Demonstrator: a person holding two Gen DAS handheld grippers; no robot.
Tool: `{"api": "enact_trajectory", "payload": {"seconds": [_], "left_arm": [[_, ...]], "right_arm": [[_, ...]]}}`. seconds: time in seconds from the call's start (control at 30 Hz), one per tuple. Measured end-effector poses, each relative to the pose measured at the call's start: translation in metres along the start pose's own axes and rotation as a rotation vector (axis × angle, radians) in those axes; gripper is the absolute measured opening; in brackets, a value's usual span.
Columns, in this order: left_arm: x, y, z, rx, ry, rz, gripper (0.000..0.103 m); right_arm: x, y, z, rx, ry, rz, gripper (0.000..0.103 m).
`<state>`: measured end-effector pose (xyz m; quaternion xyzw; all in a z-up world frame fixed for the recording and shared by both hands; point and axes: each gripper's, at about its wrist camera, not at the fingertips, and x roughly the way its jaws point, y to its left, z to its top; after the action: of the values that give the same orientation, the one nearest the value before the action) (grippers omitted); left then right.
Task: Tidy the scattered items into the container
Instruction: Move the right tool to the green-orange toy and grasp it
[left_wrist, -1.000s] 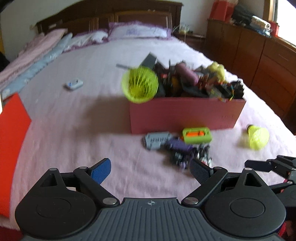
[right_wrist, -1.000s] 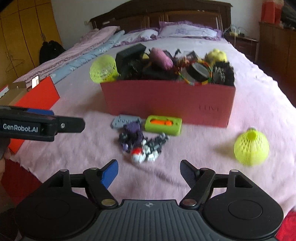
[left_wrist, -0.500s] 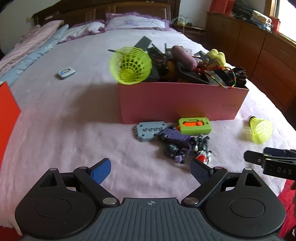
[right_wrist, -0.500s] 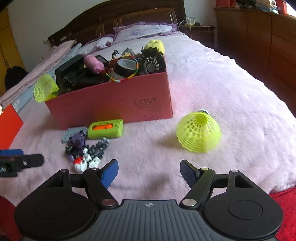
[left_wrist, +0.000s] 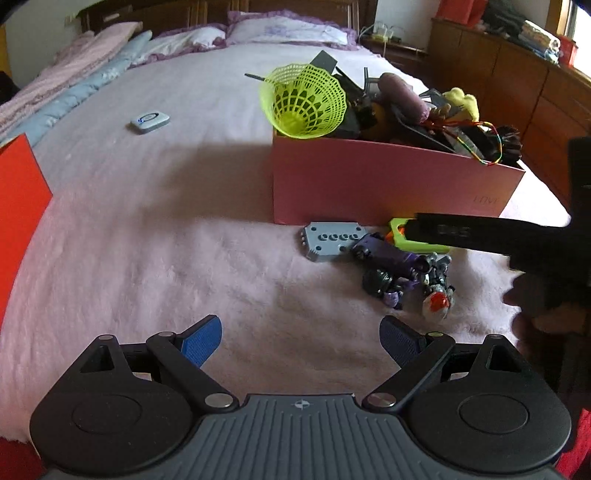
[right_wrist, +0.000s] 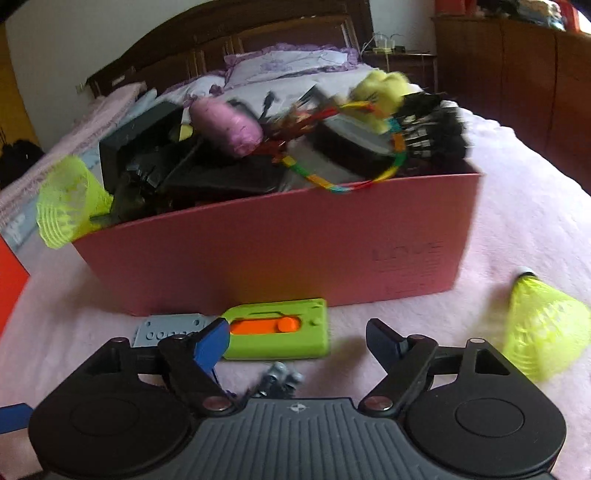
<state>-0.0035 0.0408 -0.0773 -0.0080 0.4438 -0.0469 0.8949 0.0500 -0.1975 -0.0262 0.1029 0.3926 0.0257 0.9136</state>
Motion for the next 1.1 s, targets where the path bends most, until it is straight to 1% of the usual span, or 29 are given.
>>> {"api": "enact_trajectory", "payload": {"seconds": [0.03,0.1,0.23,0.27,0.33,0.37,0.43,0.57,0.63,0.73,0.8,0.87,0.93,1.0,1.07,1.1], "left_arm": [[0.0,0.0,0.0,-0.003,-0.001,-0.003,0.093],[0.001,0.001,0.0,-0.012,-0.003,-0.008,0.093],[0.002,0.001,-0.002,-0.018,-0.001,-0.018,0.093],[0.002,0.001,-0.002,-0.018,0.001,-0.017,0.093],[0.002,0.001,-0.002,-0.021,0.002,-0.017,0.093],[0.002,0.002,-0.002,-0.023,0.002,-0.017,0.093],[0.002,0.002,-0.002,-0.025,-0.002,-0.016,0.093],[0.002,-0.002,0.0,-0.016,-0.01,-0.02,0.093],[0.003,-0.008,0.002,0.001,-0.02,-0.03,0.093],[0.008,-0.019,0.008,0.053,-0.05,-0.052,0.093],[0.015,-0.03,0.015,0.112,-0.081,-0.076,0.092],[0.026,-0.041,0.022,0.167,-0.105,-0.092,0.091],[0.039,-0.051,0.03,0.21,-0.109,-0.105,0.083],[0.051,-0.057,0.036,0.218,-0.1,-0.115,0.081],[0.064,-0.058,0.041,0.191,-0.076,-0.134,0.08],[0.07,-0.058,0.042,0.173,-0.059,-0.148,0.077]], "right_arm": [[0.003,0.003,0.0,-0.001,0.007,-0.002,0.083],[0.009,0.009,0.001,-0.004,0.003,0.001,0.086],[0.022,0.018,0.0,-0.043,0.004,-0.015,0.089],[0.024,0.021,0.0,-0.057,-0.002,-0.02,0.088],[0.025,0.024,-0.001,-0.091,-0.014,-0.032,0.08],[0.024,0.024,-0.001,-0.093,-0.018,-0.035,0.074],[0.02,0.019,-0.001,-0.065,-0.025,-0.027,0.074],[-0.002,0.003,-0.002,-0.012,-0.044,-0.006,0.074],[-0.016,-0.005,-0.011,-0.027,-0.042,-0.011,0.074],[-0.037,-0.018,-0.028,-0.072,-0.026,-0.02,0.074],[-0.05,-0.027,-0.039,-0.103,-0.014,-0.028,0.074],[-0.055,-0.034,-0.055,-0.136,0.0,-0.044,0.074],[-0.059,-0.038,-0.069,-0.156,-0.017,-0.038,0.074],[-0.058,-0.036,-0.074,-0.166,-0.028,-0.042,0.074],[-0.055,-0.035,-0.077,-0.165,-0.037,-0.051,0.076],[-0.058,-0.042,-0.082,-0.157,-0.042,-0.051,0.078]]}}
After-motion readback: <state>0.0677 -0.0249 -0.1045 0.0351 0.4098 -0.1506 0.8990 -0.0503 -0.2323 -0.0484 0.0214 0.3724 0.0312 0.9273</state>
